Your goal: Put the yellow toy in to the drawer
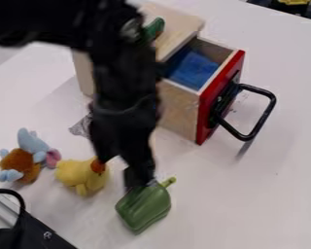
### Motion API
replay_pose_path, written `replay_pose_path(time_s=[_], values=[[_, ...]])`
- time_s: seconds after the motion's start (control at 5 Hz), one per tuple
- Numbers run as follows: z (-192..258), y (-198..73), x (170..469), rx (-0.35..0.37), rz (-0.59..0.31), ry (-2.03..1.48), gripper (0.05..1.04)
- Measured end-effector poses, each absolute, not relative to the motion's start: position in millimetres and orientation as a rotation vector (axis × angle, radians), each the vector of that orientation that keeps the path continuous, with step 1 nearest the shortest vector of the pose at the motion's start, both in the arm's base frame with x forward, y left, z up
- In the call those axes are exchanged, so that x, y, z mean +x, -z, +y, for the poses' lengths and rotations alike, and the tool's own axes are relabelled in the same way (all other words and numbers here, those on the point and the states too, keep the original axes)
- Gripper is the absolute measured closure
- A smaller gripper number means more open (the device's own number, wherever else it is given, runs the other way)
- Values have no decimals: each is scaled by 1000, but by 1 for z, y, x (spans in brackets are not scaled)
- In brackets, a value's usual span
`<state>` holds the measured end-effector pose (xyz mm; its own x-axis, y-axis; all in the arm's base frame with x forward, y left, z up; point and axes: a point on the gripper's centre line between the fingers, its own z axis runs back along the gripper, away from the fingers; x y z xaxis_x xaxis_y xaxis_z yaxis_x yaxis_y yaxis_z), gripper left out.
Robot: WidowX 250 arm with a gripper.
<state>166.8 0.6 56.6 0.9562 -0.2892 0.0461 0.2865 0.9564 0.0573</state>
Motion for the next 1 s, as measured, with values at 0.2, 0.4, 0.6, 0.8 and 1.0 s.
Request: replay_pose_path(time_s=[0.2, 0.4, 0.6, 0.8, 1.0], values=[[22, -50, 159, 44, -42, 260, 86], [47, -49, 153, 70, -27, 209, 86], [63, -50, 155, 98, -24, 196, 85], [67, -40, 166, 102, -3, 203, 86], [61, -20, 183, 71, 9, 207, 85]])
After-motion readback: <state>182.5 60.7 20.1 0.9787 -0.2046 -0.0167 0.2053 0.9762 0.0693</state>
